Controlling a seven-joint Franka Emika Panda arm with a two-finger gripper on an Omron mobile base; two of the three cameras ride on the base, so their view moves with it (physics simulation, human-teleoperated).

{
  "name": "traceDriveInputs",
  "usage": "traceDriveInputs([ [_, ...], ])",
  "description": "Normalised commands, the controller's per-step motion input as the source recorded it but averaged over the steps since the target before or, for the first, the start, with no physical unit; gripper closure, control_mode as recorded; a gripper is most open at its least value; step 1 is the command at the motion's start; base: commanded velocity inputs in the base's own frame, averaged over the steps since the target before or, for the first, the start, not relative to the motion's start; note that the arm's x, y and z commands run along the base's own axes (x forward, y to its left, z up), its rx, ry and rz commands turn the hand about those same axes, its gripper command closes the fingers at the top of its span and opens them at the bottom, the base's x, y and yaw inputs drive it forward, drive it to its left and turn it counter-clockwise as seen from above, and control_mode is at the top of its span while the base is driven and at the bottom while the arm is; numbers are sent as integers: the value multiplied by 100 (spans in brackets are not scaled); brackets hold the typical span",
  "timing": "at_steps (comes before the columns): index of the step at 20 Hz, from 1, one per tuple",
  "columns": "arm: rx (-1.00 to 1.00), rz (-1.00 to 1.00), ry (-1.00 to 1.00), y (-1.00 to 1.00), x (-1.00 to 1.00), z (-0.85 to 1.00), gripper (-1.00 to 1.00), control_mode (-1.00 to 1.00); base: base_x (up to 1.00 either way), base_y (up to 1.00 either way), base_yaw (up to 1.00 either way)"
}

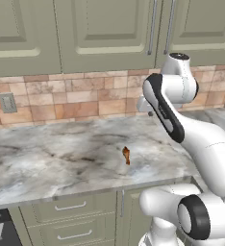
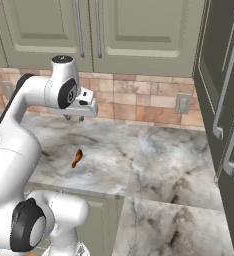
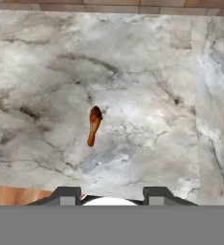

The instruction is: Retrieve the tupperware from the cabinet, then place the raw meat into the tupperware to avoid contamination.

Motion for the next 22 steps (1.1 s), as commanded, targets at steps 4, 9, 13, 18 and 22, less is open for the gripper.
traceDriveInputs([
  [4,0,0,-5,0,-12,0,-100,-100,0,0,0],
  [9,0,0,-18,0,-26,7,-100,-100,0,0,0],
  [13,0,0,-19,0,-22,9,-100,-100,0,0,0],
  [18,0,0,-19,1,-12,23,-100,-100,0,0,0],
  [22,-1,0,-18,7,-7,32,-100,-100,0,0,0],
])
